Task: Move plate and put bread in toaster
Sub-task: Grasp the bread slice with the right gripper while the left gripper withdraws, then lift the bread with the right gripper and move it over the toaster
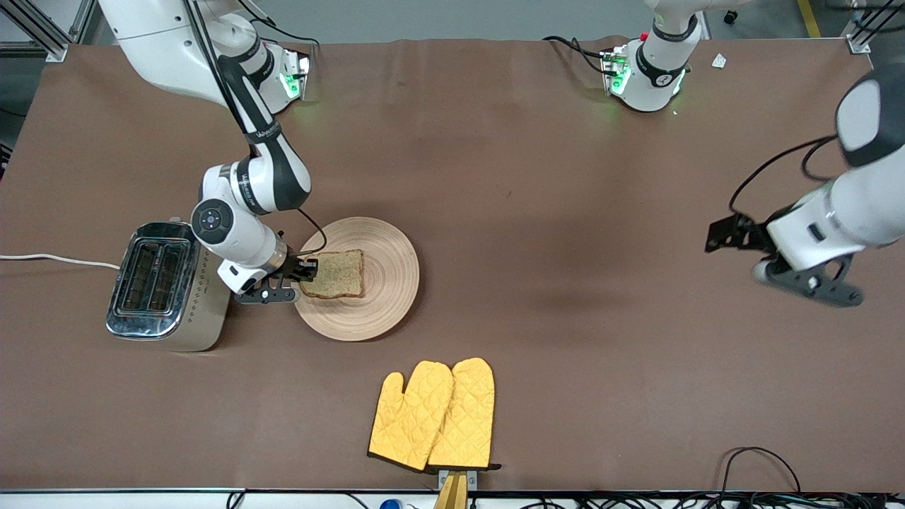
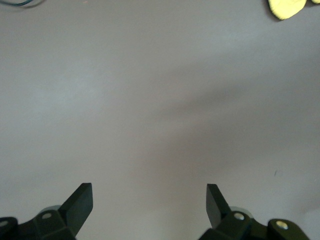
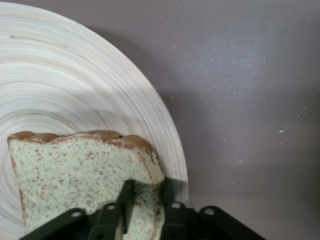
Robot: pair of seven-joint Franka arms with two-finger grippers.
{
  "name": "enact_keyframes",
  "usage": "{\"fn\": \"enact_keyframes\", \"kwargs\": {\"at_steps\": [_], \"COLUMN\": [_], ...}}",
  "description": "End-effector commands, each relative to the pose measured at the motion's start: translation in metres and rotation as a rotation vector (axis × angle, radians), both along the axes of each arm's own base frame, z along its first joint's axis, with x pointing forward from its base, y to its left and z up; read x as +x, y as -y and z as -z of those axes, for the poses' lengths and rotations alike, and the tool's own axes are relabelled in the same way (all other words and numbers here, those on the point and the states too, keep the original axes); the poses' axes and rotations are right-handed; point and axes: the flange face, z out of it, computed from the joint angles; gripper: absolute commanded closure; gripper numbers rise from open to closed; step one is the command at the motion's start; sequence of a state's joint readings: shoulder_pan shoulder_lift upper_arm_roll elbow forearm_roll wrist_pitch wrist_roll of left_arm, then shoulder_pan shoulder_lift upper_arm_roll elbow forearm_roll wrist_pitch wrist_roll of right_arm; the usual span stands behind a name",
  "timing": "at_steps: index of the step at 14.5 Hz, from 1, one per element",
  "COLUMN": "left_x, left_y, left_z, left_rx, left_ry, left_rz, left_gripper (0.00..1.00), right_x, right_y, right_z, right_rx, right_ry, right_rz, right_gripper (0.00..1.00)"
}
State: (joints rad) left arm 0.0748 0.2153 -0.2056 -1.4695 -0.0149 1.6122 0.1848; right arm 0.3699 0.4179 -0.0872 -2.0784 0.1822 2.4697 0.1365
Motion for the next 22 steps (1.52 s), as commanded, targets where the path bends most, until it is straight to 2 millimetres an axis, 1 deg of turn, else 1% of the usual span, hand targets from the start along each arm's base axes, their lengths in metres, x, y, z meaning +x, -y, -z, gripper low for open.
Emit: {"fn": "enact_keyframes", "kwargs": {"at_steps": [1, 2, 3, 5, 6, 7, 9, 10, 11, 12, 13, 14, 15, 17, 19, 20, 21, 22], "left_x": [-0.028, -0.033, -0.035, -0.034, -0.033, -0.033, -0.035, -0.033, -0.030, -0.031, -0.033, -0.033, -0.034, -0.039, -0.046, -0.051, -0.058, -0.063], "left_y": [0.005, 0.010, 0.011, 0.008, 0.006, 0.000, -0.002, -0.007, -0.017, -0.016, -0.013, -0.014, -0.020, -0.023, -0.027, -0.026, -0.022, -0.019], "left_z": [-0.032, -0.042, -0.048, -0.052, -0.058, -0.066, -0.072, -0.071, -0.071, -0.073, -0.075, -0.078, -0.081, -0.095, -0.099, -0.096, -0.096, -0.093], "left_rx": [0.083, 0.084, 0.084, 0.083, 0.081, 0.078, 0.083, 0.077, 0.072, 0.069, 0.074, 0.077, 0.078, 0.081, 0.081, 0.082, 0.081, 0.082], "left_ry": [0.019, 0.038, 0.050, 0.056, 0.069, 0.079, 0.055, 0.048, 0.049, 0.051, 0.058, 0.067, 0.074, 0.118, 0.121, 0.115, 0.121, 0.133], "left_rz": [-0.082, -0.108, -0.121, -0.121, -0.122, -0.130, -0.132, -0.138, -0.156, -0.153, -0.151, -0.158, -0.179, -0.188, -0.203, -0.205, -0.207, -0.203], "left_gripper": [0.00, 0.00, 0.00, 0.00, 0.00, 0.00, 0.00, 0.00, 0.00, 0.00, 0.00, 0.00, 0.00, 0.00, 0.00, 0.00, 0.00, 0.00], "right_x": [-0.003, -0.002, -0.003, 0.000, 0.002, 0.004, 0.008, 0.011, 0.013, 0.016, 0.020, 0.022, 0.026, 0.030, 0.031, 0.032, 0.031, 0.032], "right_y": [0.001, 0.001, 0.000, -0.001, 0.000, 0.000, 0.001, -0.001, -0.001, -0.001, 0.003, 0.003, 0.003, 0.005, 0.008, 0.008, 0.002, 0.006], "right_z": [0.004, 0.003, 0.003, 0.000, -0.007, -0.018, -0.046, -0.057, -0.069, -0.079, -0.093, -0.112, -0.136, -0.194, -0.250, -0.271, -0.288, -0.298], "right_rx": [0.012, 0.013, 0.014, 0.015, 0.017, 0.019, 0.033, 0.038, 0.037, 0.031, 0.018, -0.007, -0.055, -0.172, -0.282, -0.346, -0.442, -0.523], "right_ry": [-0.003, 0.000, -0.003, -0.009, -0.022, -0.047, -0.027, -0.013, -0.028, -0.039, -0.043, -0.048, -0.056, -0.025, -0.016, 0.004, 0.034, 0.053], "right_rz": [0.026, 0.026, 0.027, 0.023, 0.023, 0.021, 0.018, 0.017, 0.017, 0.031, 0.045, 0.035, 0.037, 0.045, 0.053, 0.036, 0.005, -0.001], "right_gripper": [0.97, 1.00, 1.00, 1.00, 1.00, 1.00, 1.00, 1.00, 1.00, 1.00, 1.00, 1.00, 1.00, 1.00, 1.00, 1.00, 1.00, 1.00]}}
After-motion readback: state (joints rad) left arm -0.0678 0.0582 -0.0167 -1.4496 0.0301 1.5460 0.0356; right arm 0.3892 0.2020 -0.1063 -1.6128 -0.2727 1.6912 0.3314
